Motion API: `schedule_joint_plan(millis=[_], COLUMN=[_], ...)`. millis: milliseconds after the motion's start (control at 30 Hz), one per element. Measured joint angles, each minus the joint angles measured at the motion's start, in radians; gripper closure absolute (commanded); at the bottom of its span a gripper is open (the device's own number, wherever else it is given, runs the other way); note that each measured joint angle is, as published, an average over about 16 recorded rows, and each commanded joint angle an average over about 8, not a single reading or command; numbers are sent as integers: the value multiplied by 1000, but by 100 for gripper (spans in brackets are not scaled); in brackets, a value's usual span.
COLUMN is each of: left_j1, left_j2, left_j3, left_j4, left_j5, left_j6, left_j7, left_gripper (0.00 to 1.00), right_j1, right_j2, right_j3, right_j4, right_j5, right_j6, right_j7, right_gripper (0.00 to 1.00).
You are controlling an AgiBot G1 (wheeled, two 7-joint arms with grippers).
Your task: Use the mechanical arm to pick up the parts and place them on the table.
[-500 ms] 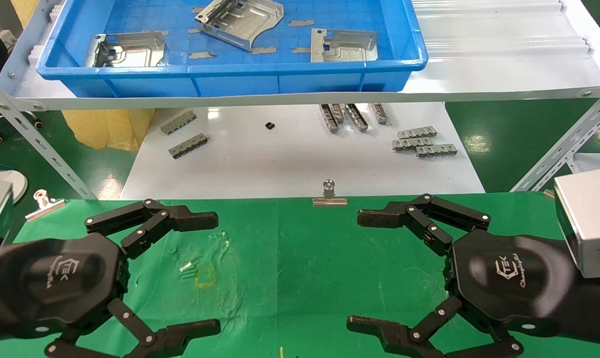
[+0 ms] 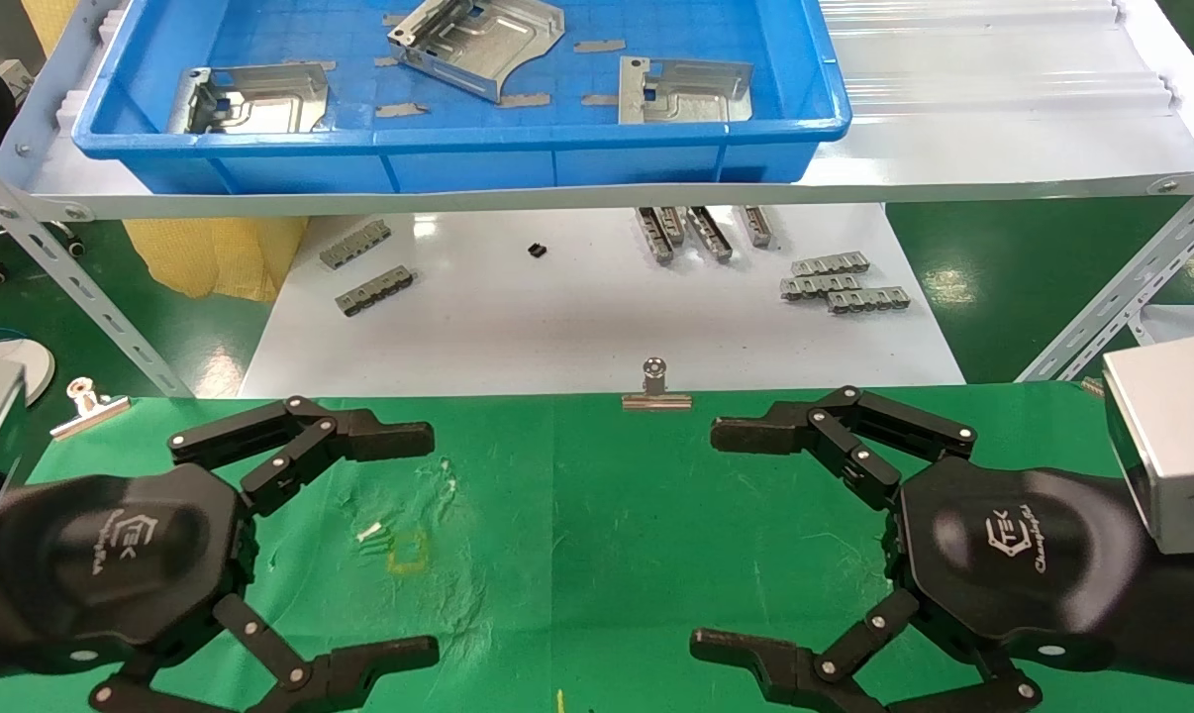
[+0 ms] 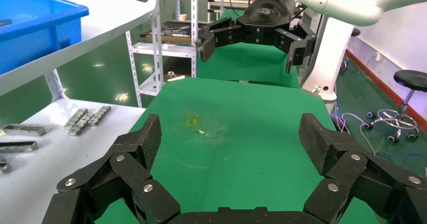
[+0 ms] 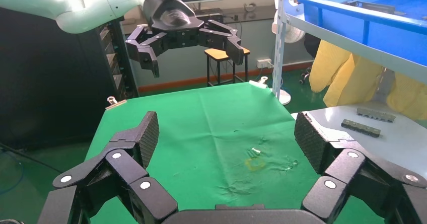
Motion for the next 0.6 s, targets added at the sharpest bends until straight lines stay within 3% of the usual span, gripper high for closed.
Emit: schedule_joint_plan(millis=[533, 600], left_j1=[0, 0], left_j2=[0, 0], left_j3=[0, 0], left_j4=[0, 0], left_j5=[0, 0], left_j6=[0, 0], left_j7=[0, 0], left_gripper=[0, 0], right_j1=[0, 0], right_j2=[0, 0], right_j3=[0, 0], right_j4=[0, 0], right_j5=[0, 0], right_j6=[0, 0], right_j7=[0, 0], right_gripper=[0, 25])
